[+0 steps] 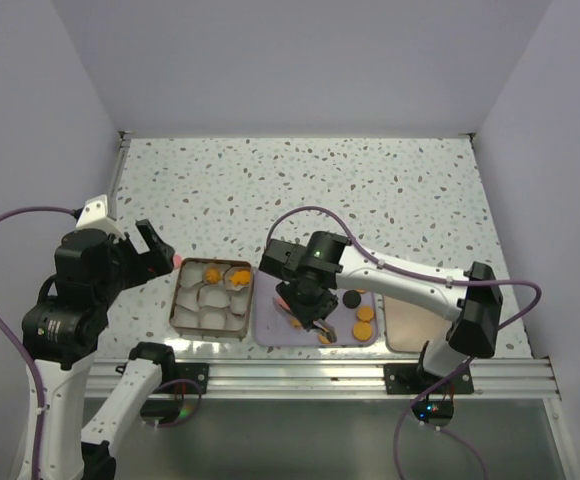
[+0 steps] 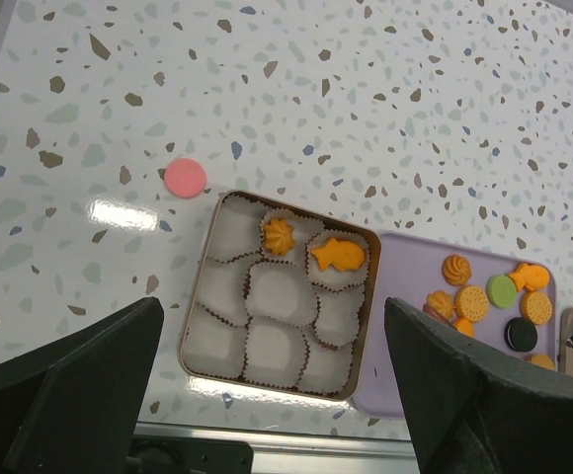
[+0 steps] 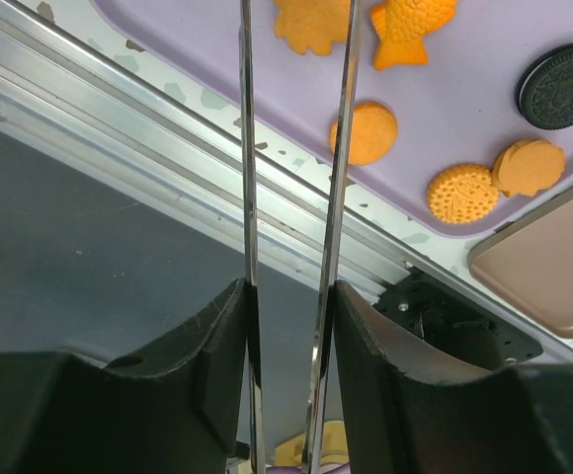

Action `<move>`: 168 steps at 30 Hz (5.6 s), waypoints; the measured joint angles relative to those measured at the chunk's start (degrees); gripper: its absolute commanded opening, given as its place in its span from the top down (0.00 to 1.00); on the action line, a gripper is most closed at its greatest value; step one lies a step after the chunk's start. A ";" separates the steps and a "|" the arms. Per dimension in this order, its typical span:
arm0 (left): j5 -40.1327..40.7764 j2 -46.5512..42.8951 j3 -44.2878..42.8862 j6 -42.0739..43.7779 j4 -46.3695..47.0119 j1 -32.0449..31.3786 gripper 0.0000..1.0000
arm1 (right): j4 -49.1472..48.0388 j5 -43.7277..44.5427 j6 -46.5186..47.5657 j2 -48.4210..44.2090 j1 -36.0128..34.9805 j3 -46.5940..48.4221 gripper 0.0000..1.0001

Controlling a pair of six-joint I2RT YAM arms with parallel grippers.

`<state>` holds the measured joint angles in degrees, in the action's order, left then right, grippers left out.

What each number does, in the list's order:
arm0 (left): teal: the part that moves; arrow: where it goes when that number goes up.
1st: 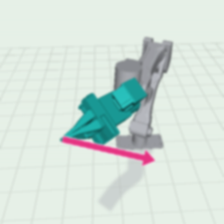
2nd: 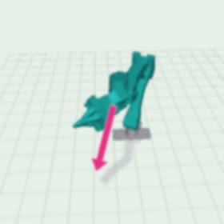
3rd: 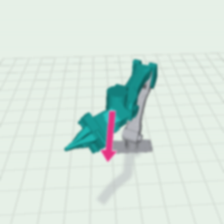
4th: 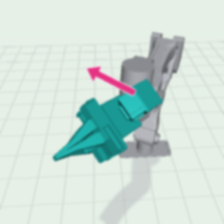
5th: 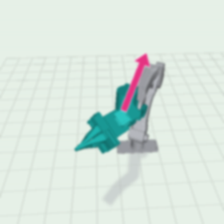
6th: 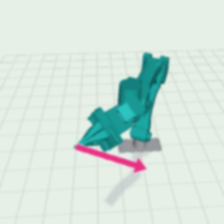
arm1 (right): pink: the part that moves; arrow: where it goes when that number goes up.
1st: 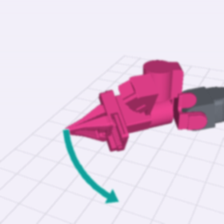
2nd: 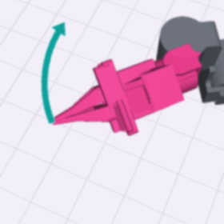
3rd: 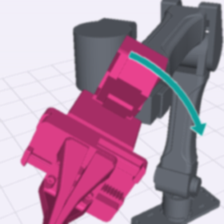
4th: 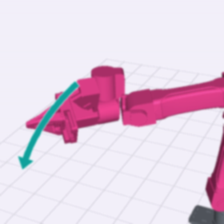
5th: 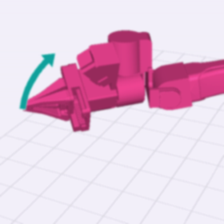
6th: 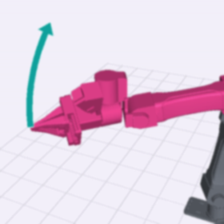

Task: Pack the cookies

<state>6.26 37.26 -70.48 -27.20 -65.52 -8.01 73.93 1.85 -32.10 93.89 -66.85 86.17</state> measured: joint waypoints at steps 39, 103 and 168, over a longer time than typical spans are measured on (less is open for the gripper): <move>0.59 2.45 -5.62 1.27 -1.95 -0.04 0.00 | 0.46 -3.85 -2.45 27.91 -0.37 48.61 0.69; -1.53 3.52 0.02 1.22 0.85 -0.07 0.00 | 3.43 4.61 -4.00 -14.71 3.37 -0.20 0.56; -1.29 0.35 -1.05 0.61 -0.74 -0.11 0.00 | 3.89 3.43 -4.24 -2.27 -3.65 9.92 0.72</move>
<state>4.97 37.60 -71.53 -26.59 -66.26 -8.12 77.82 5.28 -36.34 91.61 -70.50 96.09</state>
